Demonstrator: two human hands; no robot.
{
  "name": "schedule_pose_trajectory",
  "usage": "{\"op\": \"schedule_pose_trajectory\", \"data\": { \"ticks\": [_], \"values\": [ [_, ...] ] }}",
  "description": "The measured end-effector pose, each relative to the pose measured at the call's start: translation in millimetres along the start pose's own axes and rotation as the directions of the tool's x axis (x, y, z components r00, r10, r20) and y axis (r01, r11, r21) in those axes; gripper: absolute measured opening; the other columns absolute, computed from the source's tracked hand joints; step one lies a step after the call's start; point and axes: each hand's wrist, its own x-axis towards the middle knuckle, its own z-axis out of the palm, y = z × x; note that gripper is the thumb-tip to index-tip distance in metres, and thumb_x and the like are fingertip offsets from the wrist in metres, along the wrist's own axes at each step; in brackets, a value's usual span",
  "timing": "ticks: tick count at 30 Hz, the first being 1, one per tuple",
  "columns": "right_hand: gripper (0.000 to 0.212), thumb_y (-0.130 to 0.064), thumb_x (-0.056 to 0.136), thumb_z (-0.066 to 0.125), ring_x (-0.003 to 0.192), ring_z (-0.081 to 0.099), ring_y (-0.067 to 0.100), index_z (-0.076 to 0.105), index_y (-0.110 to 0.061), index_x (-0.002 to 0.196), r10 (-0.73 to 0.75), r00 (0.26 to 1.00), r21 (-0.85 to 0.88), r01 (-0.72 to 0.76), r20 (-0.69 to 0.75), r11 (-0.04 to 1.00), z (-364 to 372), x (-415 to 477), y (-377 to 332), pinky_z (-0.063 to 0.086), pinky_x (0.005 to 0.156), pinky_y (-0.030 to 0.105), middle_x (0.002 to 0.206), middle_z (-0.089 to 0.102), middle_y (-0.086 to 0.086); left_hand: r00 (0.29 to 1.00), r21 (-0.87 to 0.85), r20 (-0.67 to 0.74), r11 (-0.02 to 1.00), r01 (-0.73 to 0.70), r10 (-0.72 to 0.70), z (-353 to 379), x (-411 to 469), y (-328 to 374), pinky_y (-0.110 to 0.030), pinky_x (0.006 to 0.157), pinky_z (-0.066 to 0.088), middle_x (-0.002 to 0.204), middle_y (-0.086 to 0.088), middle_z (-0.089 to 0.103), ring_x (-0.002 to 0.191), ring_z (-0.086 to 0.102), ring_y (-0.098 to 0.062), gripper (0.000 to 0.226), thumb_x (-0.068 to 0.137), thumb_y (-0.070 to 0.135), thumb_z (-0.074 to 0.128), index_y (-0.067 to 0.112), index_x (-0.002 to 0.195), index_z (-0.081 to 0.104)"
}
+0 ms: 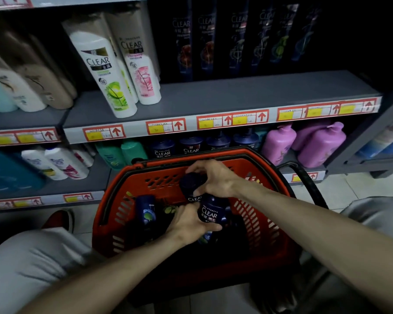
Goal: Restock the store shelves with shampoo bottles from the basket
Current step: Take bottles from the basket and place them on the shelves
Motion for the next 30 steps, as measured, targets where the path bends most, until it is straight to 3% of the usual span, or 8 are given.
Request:
{"op": "schedule_pose_trajectory", "data": {
  "ticks": [2, 8, 10, 13, 17, 21, 24, 30],
  "values": [
    [0.064, -0.021, 0.071, 0.093, 0.120, 0.062, 0.009, 0.065, -0.029, 0.127, -0.003, 1.000, 0.014, 0.003, 0.008, 1.000, 15, 7, -3, 0.050, 0.106, 0.031, 0.124, 0.070, -0.007, 0.999, -0.091, -0.025, 0.995, 0.045, -0.047, 7, -2, 0, -0.026, 0.083, 0.059, 0.100, 0.017, 0.074, 0.094, 0.069, 0.001, 0.059, 0.063, 0.057, 0.089, 0.033, 0.113, 0.068],
    [0.054, -0.033, 0.093, 0.075, 0.128, 0.060, 0.015, 0.057, -0.027, 0.143, 0.043, 0.997, -0.117, -0.035, 0.062, 0.993, 39, 23, 11, 0.046, 0.111, 0.034, 0.137, 0.066, -0.003, 0.961, -0.232, -0.090, 0.944, 0.235, -0.261, 3, 12, -11, -0.019, 0.068, 0.056, 0.083, 0.013, 0.073, 0.081, 0.071, -0.006, 0.032, 0.070, 0.047, 0.092, 0.029, 0.085, 0.070],
    [0.055, -0.029, 0.093, 0.074, 0.134, 0.055, 0.017, 0.056, -0.023, 0.144, 0.121, 0.991, -0.130, -0.113, 0.055, 0.985, 46, 20, 25, 0.042, 0.114, 0.031, 0.145, 0.060, -0.001, 0.941, -0.229, -0.076, 0.924, 0.306, -0.331, -7, 24, -20, -0.021, 0.070, 0.054, 0.092, 0.003, 0.073, 0.085, 0.070, -0.012, 0.040, 0.070, 0.043, 0.093, 0.022, 0.095, 0.071],
    [0.069, -0.025, 0.086, 0.082, 0.137, 0.052, 0.020, 0.050, -0.023, 0.148, 0.269, 0.963, -0.016, -0.269, 0.032, 0.963, 56, 12, 40, 0.040, 0.110, 0.025, 0.149, 0.056, 0.002, 0.936, -0.226, 0.015, 0.911, 0.344, -0.350, -13, 36, -29, -0.038, 0.094, 0.058, 0.113, -0.009, 0.067, 0.104, 0.068, -0.025, 0.059, 0.071, 0.033, 0.095, 0.006, 0.115, 0.067],
    [0.066, -0.033, 0.075, 0.092, 0.119, 0.062, 0.021, 0.061, -0.016, 0.131, 0.463, 0.884, 0.178, -0.446, -0.065, 0.877, 63, 6, 52, 0.048, 0.099, 0.025, 0.130, 0.067, 0.006, 0.911, -0.239, 0.023, 0.883, 0.404, -0.411, -4, 36, -35, -0.025, 0.084, 0.051, 0.113, -0.004, 0.069, 0.101, 0.067, -0.019, 0.058, 0.069, 0.041, 0.094, 0.013, 0.113, 0.068],
    [0.066, -0.050, 0.072, 0.090, 0.108, 0.065, 0.024, 0.063, -0.010, 0.117, 0.639, 0.768, 0.338, -0.592, -0.038, 0.732, 85, -6, 62, 0.048, 0.090, 0.026, 0.118, 0.067, 0.007, 0.791, -0.477, 0.081, 0.673, 0.565, -0.607, 4, 31, -44, -0.034, 0.092, 0.054, 0.127, -0.013, 0.069, 0.112, 0.068, -0.032, 0.078, 0.075, 0.063, 0.081, 0.006, 0.126, 0.064],
    [0.067, -0.042, 0.071, 0.092, 0.115, 0.064, 0.022, 0.061, -0.013, 0.123, 0.631, 0.771, 0.363, -0.614, 0.088, 0.701, 108, -13, 68, 0.049, 0.102, 0.029, 0.124, 0.067, 0.002, 0.736, -0.676, 0.125, 0.486, 0.554, -0.665, 1, 42, -44, -0.041, 0.094, 0.057, 0.116, -0.014, 0.070, 0.102, 0.069, -0.032, 0.045, 0.095, 0.041, 0.071, 0.003, 0.120, 0.068],
    [0.056, -0.015, 0.089, 0.079, 0.126, 0.059, 0.023, 0.055, -0.014, 0.139, 0.588, 0.803, 0.382, -0.574, 0.092, 0.724, 116, -12, 70, 0.047, 0.111, 0.037, 0.138, 0.063, 0.005, 0.668, -0.738, 0.171, 0.355, 0.575, -0.725, -26, 69, -53, -0.048, 0.104, 0.052, 0.146, -0.014, 0.054, 0.129, 0.055, -0.037, 0.063, 0.094, 0.042, 0.072, 0.010, 0.145, 0.053]
  ]
}}
